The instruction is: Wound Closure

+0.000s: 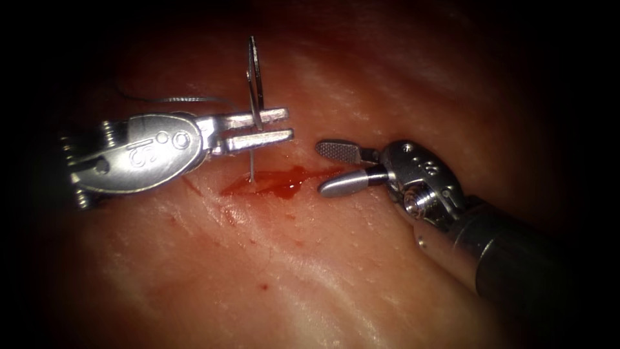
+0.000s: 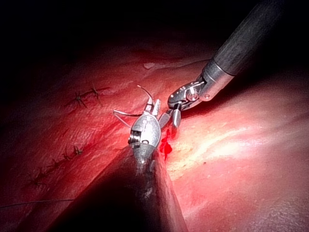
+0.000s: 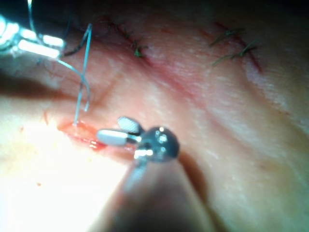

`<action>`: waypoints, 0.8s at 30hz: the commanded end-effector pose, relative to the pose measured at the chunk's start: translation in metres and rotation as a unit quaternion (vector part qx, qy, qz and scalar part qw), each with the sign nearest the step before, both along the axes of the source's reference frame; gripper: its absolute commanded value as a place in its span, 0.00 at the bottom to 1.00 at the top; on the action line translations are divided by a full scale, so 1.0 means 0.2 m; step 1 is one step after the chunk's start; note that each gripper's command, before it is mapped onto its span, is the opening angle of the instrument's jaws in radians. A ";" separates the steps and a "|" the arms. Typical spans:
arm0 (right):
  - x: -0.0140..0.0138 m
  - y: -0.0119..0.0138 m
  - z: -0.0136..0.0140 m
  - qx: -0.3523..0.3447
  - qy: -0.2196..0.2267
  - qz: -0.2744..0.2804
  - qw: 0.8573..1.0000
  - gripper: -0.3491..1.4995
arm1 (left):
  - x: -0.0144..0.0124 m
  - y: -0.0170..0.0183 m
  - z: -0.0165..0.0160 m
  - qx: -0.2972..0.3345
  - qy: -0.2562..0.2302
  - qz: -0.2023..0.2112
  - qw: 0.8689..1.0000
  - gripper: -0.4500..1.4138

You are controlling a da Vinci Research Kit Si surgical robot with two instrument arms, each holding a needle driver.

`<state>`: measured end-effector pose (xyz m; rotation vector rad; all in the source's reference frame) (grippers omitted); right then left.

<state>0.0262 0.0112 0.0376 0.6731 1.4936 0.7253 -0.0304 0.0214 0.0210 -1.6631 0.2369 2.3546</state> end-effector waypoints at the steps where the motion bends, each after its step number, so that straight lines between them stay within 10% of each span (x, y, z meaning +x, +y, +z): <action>1: 0.003 0.004 0.002 0.002 0.001 0.000 1.000 0.76 | -0.002 0.002 0.002 -0.006 -0.002 0.001 1.000 0.00; 24: 0.009 0.016 -0.024 0.139 -0.019 -0.009 0.990 0.61 | -0.005 -0.045 0.048 -0.094 0.036 0.055 0.993 0.00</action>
